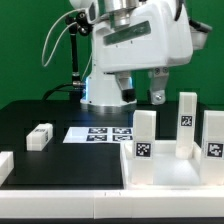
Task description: Assemble desk
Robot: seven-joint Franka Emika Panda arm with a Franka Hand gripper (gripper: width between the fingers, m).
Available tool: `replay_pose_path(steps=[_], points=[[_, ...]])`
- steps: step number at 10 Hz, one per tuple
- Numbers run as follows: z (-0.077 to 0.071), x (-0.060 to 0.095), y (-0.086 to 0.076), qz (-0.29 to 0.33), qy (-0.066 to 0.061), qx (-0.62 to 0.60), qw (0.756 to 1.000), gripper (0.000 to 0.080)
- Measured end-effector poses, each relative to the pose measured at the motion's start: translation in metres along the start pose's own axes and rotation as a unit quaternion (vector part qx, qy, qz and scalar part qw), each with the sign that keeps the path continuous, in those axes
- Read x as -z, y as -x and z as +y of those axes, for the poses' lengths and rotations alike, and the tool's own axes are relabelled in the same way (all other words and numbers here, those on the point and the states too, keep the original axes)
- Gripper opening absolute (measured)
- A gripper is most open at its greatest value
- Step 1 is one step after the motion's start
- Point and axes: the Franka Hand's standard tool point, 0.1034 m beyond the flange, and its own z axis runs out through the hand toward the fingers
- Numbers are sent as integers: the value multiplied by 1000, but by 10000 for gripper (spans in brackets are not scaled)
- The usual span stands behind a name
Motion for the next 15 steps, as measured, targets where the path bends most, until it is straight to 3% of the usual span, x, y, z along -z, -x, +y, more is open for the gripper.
replay_pose_path(steps=[7, 8, 10, 11, 15], points=[[5, -2, -1, 0, 3, 8, 1000, 649], [24, -2, -6, 0, 2, 67, 998, 649], [91, 1, -22, -17, 13, 124, 992, 649], [111, 3, -28, -21, 22, 160, 987, 649], [111, 4, -28, -22, 24, 294, 955, 649]])
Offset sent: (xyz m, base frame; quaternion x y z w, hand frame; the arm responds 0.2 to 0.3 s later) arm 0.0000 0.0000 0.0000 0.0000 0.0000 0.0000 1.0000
